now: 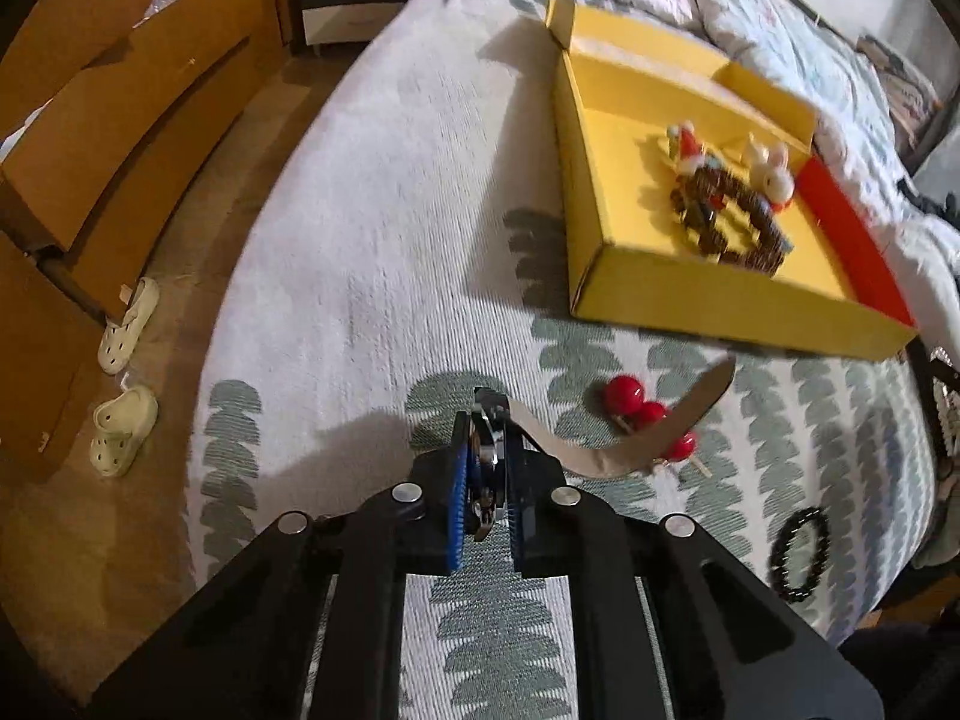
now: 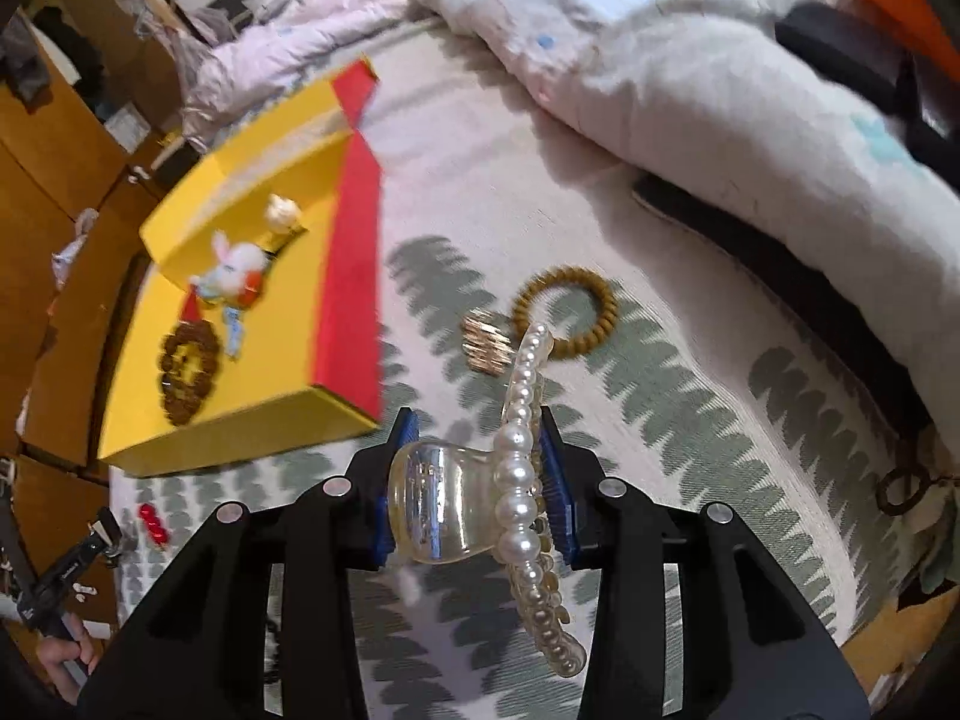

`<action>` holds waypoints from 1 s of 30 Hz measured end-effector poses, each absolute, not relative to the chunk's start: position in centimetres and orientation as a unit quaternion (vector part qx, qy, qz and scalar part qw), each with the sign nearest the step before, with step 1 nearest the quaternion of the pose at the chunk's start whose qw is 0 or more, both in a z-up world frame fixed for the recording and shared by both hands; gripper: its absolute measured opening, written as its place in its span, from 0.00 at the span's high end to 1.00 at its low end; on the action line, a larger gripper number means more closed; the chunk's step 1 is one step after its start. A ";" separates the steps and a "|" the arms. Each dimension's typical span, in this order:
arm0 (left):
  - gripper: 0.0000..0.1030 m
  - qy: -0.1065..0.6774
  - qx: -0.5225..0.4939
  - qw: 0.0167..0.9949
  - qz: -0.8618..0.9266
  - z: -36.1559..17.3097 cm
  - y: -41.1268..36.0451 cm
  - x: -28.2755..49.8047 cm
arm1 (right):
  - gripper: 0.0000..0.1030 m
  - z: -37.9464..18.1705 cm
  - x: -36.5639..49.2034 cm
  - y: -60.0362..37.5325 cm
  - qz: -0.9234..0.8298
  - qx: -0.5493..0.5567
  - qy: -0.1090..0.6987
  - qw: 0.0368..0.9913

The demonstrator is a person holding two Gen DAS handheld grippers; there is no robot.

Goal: Organize jewelry
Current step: 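Grasp the black watch strap with the left gripper while the right gripper grasps the pearl claw clip, then carry the watch and pearl claw clip over the yellow box with both tools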

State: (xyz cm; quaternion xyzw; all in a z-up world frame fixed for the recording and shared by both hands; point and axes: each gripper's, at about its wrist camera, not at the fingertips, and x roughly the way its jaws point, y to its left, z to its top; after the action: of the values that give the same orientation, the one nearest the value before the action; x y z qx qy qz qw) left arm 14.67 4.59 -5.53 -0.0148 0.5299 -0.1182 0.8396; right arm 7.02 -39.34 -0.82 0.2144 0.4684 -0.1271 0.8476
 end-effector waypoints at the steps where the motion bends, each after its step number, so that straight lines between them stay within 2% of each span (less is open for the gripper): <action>1: 0.90 0.526 -0.018 0.842 -0.120 -5.1 4.7 14.5 | 0.62 -0.3 7.1 -38.9 -0.120 0.215 0.462 0.852; 12: 0.90 0.490 -0.031 0.857 -0.153 -1.6 2.4 14.3 | 0.61 3.4 9.2 -33.9 -0.049 0.208 0.422 0.881; 19: 0.90 0.468 -0.037 0.865 -0.178 2.0 -1.2 16.2 | 0.61 5.6 13.6 -29.0 0.011 0.182 0.408 0.894; 25: 0.90 0.467 -0.030 0.860 -0.205 4.0 -5.6 18.8 | 0.61 4.9 17.6 -27.7 0.036 0.180 0.423 0.887; 30: 0.90 0.504 -0.034 0.834 -0.224 2.3 -9.5 22.5 | 0.61 1.9 20.9 -27.8 0.028 0.175 0.454 0.873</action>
State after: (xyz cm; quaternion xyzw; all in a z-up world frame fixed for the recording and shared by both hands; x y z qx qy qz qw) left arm 22.47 -9.46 2.27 -0.0342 0.5036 -0.2239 0.8337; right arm 20.88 -27.81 1.92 0.1749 0.4538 0.0277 0.8733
